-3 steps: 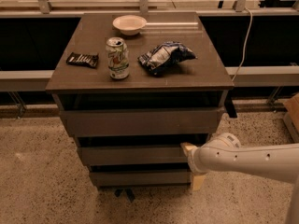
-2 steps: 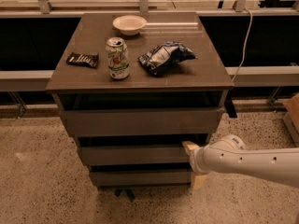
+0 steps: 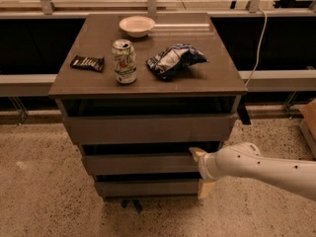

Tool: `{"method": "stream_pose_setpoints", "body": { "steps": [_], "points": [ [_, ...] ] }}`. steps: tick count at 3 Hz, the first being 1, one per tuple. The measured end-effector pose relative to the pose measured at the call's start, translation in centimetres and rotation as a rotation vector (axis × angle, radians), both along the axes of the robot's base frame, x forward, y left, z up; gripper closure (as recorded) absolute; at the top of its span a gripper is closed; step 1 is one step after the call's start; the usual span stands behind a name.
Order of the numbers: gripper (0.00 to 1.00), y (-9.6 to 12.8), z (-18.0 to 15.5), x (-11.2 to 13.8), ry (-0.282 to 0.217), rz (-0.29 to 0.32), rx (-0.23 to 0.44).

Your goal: Open middle drawer

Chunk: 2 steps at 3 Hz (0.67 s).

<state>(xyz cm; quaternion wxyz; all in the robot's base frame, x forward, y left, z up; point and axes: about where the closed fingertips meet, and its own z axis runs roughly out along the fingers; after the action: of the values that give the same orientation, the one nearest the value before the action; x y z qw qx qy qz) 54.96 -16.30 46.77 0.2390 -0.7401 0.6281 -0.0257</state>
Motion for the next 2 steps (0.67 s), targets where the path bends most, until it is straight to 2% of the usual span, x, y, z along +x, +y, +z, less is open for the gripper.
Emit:
{"method": "stream_pose_setpoints", "body": {
  "steps": [2],
  "points": [
    [0.0, 1.7, -2.7, 3.1, 0.054, 0.026, 0.063]
  ]
}}
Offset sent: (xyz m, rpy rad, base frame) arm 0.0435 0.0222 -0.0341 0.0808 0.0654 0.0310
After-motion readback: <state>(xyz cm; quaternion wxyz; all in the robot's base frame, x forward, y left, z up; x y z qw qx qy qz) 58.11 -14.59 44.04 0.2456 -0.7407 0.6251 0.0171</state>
